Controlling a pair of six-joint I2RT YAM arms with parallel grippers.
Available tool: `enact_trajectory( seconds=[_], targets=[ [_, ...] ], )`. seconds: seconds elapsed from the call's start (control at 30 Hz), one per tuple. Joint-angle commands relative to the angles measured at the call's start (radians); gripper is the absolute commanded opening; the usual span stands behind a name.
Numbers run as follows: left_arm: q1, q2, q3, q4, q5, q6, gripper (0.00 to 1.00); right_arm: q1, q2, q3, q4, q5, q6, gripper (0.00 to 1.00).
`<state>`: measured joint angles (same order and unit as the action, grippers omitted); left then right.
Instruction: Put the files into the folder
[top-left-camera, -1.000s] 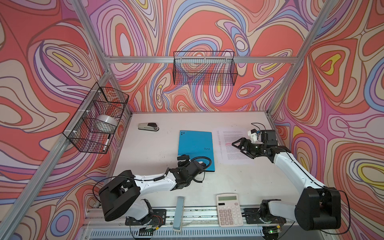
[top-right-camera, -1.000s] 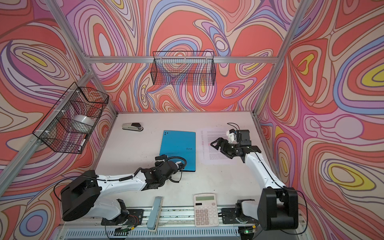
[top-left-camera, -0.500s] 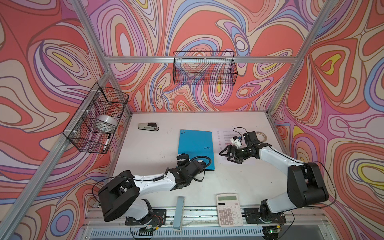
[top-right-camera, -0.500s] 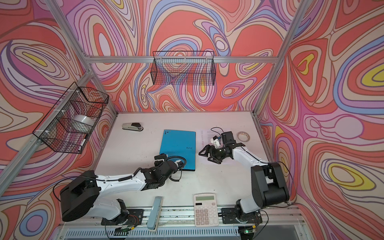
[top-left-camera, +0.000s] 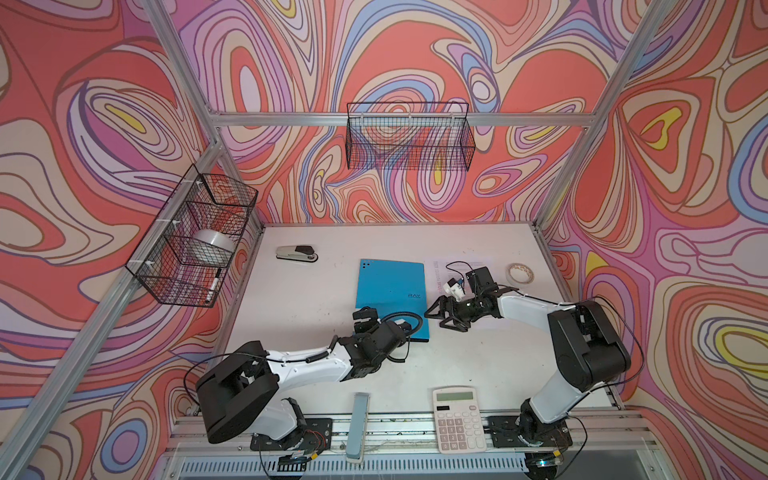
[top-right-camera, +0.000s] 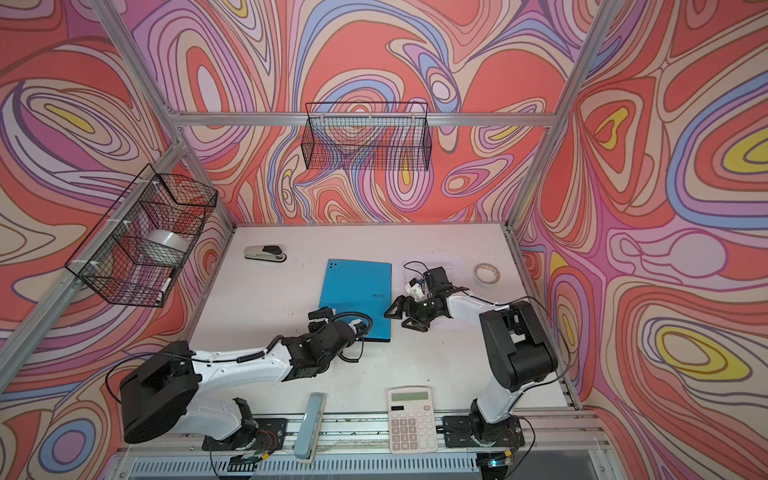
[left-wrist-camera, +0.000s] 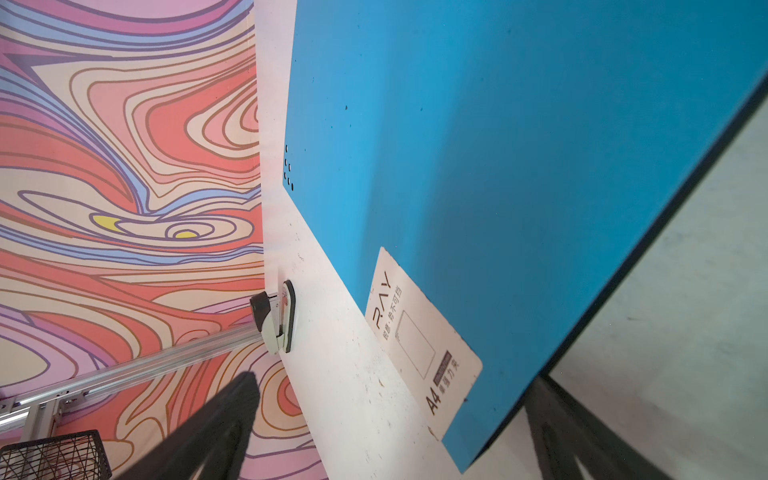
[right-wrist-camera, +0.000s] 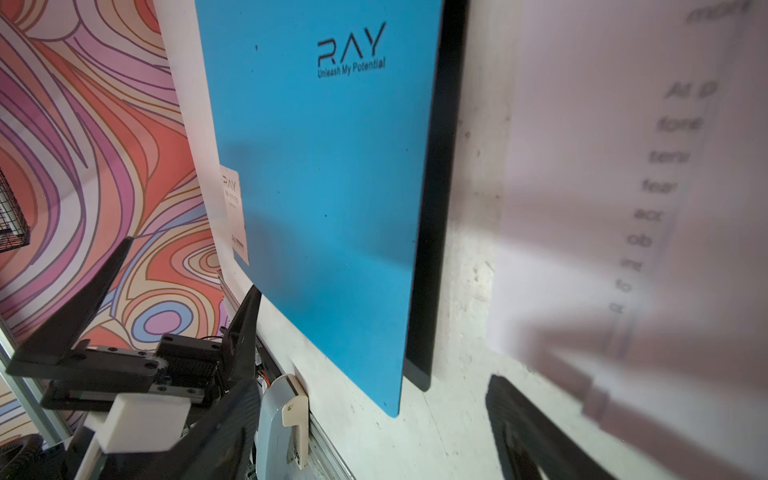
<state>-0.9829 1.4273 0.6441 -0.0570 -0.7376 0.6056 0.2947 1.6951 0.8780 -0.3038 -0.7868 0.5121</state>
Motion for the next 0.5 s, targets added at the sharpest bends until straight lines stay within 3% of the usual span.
enact_trajectory(
  seconds=[0.0, 0.47],
  targets=[
    [-0.002, -0.014, 0.021, -0.01, -0.019, -0.016, 1.0, 0.019, 0.031, 0.028, 0.053, -0.012, 0.019, 0.9],
    [-0.002, -0.014, 0.035, -0.024, -0.015, -0.024, 1.0, 0.078, 0.112, 0.067, 0.155, -0.047, 0.082, 0.89]
  ],
)
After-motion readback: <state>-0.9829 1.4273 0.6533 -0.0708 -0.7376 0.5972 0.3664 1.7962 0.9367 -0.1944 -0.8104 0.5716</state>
